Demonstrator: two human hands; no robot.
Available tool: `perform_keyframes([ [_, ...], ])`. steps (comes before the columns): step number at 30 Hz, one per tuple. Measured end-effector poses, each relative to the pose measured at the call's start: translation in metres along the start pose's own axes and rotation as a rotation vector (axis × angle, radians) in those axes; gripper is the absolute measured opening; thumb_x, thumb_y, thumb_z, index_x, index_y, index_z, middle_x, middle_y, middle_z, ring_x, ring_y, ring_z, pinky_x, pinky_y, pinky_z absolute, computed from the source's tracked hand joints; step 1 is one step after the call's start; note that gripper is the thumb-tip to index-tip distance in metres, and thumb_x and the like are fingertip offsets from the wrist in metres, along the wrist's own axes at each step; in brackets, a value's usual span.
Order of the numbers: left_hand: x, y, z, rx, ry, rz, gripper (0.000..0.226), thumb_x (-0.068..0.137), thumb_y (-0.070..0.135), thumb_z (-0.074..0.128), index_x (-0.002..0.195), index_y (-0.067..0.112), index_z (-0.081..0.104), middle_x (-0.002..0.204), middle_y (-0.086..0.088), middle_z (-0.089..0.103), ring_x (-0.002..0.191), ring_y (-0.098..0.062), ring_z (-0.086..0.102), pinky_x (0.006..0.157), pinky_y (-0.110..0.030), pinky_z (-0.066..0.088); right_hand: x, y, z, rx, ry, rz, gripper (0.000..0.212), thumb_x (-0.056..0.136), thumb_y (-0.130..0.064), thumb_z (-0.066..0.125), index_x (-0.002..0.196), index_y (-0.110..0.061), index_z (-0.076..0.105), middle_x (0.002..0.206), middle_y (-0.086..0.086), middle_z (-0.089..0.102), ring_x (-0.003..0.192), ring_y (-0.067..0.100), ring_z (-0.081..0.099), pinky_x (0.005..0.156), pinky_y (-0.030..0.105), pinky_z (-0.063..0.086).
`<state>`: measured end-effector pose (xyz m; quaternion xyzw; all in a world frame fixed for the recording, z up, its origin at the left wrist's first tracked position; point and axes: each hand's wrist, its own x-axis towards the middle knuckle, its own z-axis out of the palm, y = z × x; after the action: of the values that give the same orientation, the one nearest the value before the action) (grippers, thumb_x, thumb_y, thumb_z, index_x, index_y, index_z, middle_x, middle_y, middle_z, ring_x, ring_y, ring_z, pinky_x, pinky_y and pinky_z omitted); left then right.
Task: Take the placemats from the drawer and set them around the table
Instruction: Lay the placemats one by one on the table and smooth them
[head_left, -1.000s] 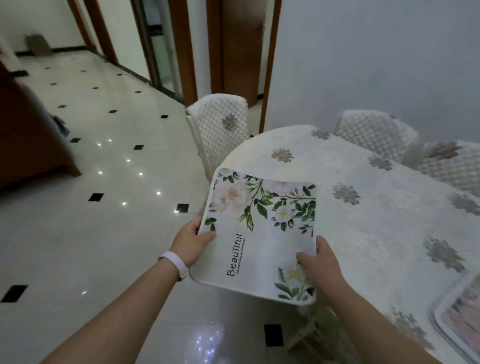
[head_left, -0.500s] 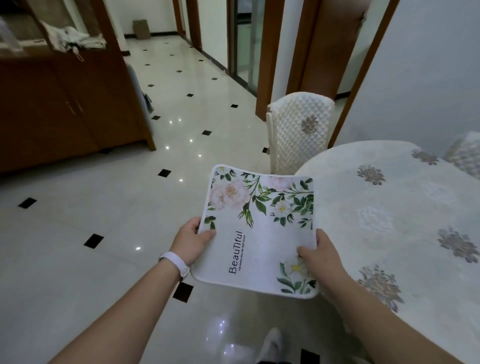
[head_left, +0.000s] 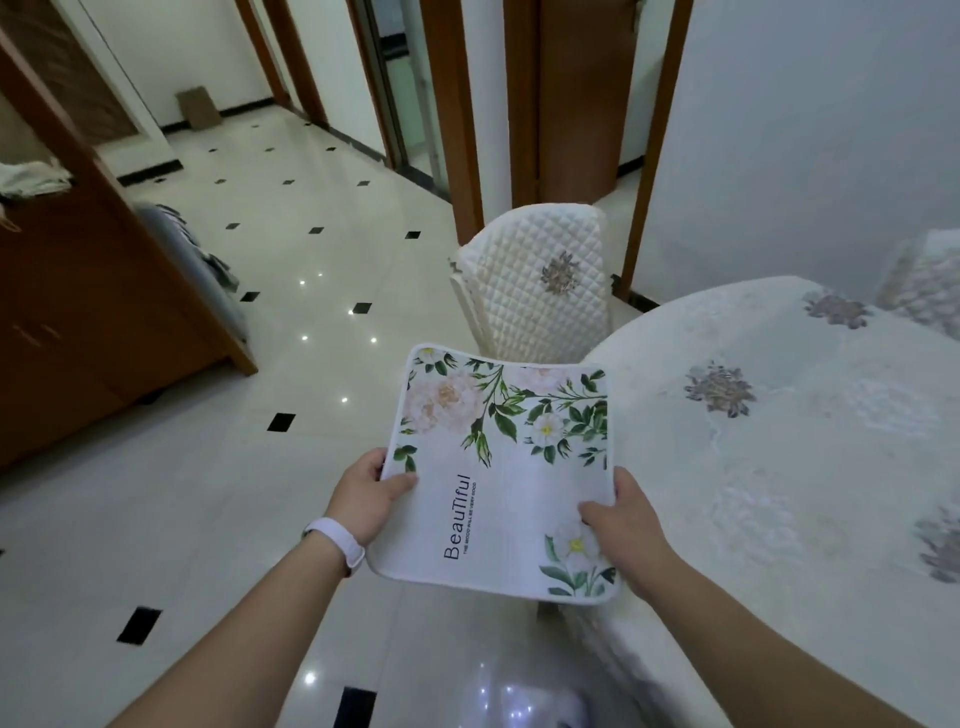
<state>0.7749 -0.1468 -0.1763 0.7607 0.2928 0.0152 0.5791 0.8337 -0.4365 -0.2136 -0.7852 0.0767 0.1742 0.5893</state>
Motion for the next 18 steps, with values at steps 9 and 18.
perform_keyframes([
  [9, 0.081, 0.057, 0.086, 0.079, -0.194, 0.023, 0.014, 0.086, 0.011, 0.066, 0.095, 0.021, 0.068, 0.095, -0.003, 0.074, 0.086, -0.029, 0.069, 0.080, -0.051, 0.056, 0.056, 0.001, -0.059, 0.083, 0.197, 0.108, 0.025, 0.084, -0.004, 0.059, 0.098, -0.025, 0.055, 0.094, -0.003, 0.066, 0.081, 0.013, 0.063, 0.057, 0.022, 0.046],
  [18, 0.167, 0.099, 0.179, 0.134, -0.499, 0.038, 0.017, 0.086, 0.007, 0.066, 0.095, 0.021, 0.071, 0.092, -0.003, 0.076, 0.080, -0.026, 0.072, 0.071, -0.040, 0.058, 0.094, 0.012, -0.097, 0.120, 0.459, 0.246, 0.026, 0.083, -0.004, 0.058, 0.098, -0.025, 0.055, 0.090, 0.000, 0.066, 0.079, 0.017, 0.062, 0.054, 0.025, 0.045],
])
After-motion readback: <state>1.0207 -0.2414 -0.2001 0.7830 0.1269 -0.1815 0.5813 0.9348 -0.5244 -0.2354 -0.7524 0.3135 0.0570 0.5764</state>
